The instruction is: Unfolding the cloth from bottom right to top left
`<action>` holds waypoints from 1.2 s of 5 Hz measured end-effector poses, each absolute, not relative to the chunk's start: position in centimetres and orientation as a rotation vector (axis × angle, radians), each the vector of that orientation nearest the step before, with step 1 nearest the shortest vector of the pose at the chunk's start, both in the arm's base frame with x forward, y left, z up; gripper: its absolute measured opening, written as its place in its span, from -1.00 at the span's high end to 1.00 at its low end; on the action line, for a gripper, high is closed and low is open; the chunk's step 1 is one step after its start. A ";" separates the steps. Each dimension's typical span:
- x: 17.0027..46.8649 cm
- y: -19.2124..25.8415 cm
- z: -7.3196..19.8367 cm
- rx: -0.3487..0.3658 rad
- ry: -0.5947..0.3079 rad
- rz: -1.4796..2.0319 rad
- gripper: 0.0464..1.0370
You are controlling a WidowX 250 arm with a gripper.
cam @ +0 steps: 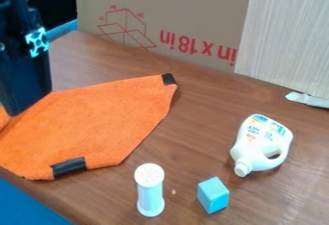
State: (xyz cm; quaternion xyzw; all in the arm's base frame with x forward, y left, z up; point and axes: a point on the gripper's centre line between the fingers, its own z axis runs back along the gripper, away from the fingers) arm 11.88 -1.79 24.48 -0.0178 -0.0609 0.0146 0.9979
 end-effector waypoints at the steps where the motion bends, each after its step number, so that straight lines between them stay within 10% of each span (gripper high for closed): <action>1: 11.8 -1.7 24.2 -0.027 -0.119 0.020 -0.93; 4: 11.3 1.9 18.1 0.071 -0.215 -0.322 -0.93; 6: 13.0 3.2 14.2 0.293 -0.282 -0.497 -0.93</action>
